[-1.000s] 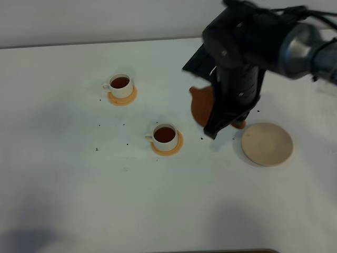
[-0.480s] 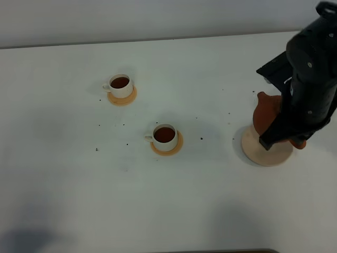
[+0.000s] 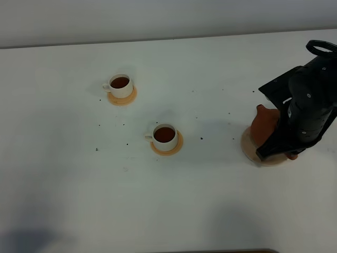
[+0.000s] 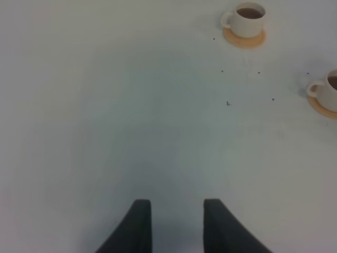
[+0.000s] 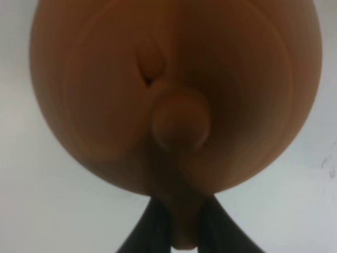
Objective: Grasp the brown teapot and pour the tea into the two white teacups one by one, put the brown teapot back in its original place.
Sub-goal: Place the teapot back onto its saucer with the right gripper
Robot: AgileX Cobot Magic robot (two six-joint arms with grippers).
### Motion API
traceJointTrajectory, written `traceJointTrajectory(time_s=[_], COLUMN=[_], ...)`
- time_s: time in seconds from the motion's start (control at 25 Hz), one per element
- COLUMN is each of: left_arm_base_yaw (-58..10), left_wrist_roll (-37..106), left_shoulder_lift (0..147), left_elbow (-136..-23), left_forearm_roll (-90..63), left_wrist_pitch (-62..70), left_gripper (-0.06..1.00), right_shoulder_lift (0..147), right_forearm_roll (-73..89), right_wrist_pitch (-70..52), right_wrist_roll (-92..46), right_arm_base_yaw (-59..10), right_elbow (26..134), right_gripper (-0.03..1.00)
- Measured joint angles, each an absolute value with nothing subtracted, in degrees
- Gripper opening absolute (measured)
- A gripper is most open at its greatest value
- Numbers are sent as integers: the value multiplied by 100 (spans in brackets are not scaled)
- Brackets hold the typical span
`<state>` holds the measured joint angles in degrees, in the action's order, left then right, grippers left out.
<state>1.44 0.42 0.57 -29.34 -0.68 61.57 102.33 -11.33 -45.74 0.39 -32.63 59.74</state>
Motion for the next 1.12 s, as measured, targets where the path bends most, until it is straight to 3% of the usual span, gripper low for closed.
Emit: traceJointTrajectory(time_s=[1.12], left_arm_base_yaw=[144], left_wrist_roll=[42], left_shoulder_lift=[57], left_elbow=[-2934], left_forearm_roll=[-68], left_wrist_pitch=[6157], left_gripper=[25], right_shoulder_lift=[10394], right_forearm_roll=[-718], right_wrist_pitch=[-4532], right_wrist_roll=[79], right_arm_base_yaw=[-3225], right_elbow=[5980], right_gripper=[10])
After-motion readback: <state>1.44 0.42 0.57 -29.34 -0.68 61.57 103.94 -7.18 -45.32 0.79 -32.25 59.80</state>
